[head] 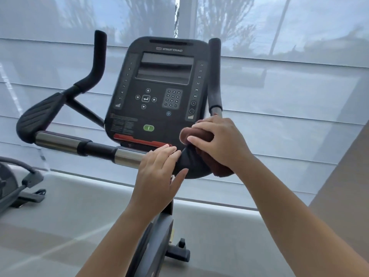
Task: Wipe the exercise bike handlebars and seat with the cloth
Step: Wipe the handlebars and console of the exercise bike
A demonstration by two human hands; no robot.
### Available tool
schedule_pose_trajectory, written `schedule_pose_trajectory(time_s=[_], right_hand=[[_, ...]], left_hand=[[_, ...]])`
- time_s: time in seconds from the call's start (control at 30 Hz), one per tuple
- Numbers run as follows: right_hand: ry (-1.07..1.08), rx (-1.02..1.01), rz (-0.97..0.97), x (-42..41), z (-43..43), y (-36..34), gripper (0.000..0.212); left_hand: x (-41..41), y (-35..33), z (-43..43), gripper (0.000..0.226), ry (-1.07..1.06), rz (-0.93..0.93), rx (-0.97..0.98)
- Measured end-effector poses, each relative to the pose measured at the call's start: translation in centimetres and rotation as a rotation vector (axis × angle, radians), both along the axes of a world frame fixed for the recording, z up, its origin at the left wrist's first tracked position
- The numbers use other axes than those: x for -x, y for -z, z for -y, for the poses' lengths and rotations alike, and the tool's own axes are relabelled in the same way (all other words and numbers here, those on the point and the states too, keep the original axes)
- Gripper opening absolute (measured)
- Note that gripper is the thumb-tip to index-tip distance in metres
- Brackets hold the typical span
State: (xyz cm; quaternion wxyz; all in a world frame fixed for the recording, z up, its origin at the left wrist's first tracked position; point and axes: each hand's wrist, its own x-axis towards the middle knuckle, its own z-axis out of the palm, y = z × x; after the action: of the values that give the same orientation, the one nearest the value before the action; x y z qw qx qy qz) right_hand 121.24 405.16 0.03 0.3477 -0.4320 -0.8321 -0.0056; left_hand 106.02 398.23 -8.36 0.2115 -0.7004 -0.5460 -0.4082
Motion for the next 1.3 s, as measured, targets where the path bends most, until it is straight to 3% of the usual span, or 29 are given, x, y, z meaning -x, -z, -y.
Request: schedule_pose_trajectory(time_s=[0.1,0.27,0.43,0.63,0.8,0.93,1.0,1.1,1.17,1.3], right_hand=[[0.022,0.018,0.083,0.0,0.6,1.6,0.048],[0.04,-0.123,-0.033,-0.3,1.3,2.8,0.036],[-0.057,-0.212,0.012,-0.4,2.3,3.7,0.03],[0.01,-0.027,0.002,-1.6,-2.3,-0.7,0.028],[-0.113,-0.144,0.018,0.3,3.1,3.3,0.026],[-0.213,-0.022,-0.01,-1.3,1.2,0.4,0.03],[-0.133,-0.13,-0.028,-2.6,-0.9,-2.0,0.035],[-0.041,-0.298,0.154,-3.4,-3.1,-3.3,0.033],[-0.13,-0.192,0.216,-2.9,-3.8,-2.5,0.031],[-0.126,0.004,0.071,-1.8,-4.5,-1.2,0.032]], left_hand=[[0.0,0.8,-0.6,0.046,0.018,0.032,-0.041],[0.3,1.5,-1.2,0.041,0.032,0.071,-0.07],[0.2,1.8,-1.6,0.039,0.055,0.109,-0.103],[0.5,1.7,-1.5,0.041,0.083,0.131,-0.113],[0.6,1.7,-1.4,0.049,0.092,0.133,-0.09],[0.8,1.5,-1.2,0.045,0.112,0.125,-0.083],[0.9,1.5,-1.2,0.047,0.111,0.119,-0.093],[0.7,1.5,-1.3,0.052,0.093,0.126,-0.108],[0.7,1.6,-1.4,0.055,0.092,0.132,-0.119],[0.7,1.7,-1.6,0.056,0.095,0.139,-0.141]])
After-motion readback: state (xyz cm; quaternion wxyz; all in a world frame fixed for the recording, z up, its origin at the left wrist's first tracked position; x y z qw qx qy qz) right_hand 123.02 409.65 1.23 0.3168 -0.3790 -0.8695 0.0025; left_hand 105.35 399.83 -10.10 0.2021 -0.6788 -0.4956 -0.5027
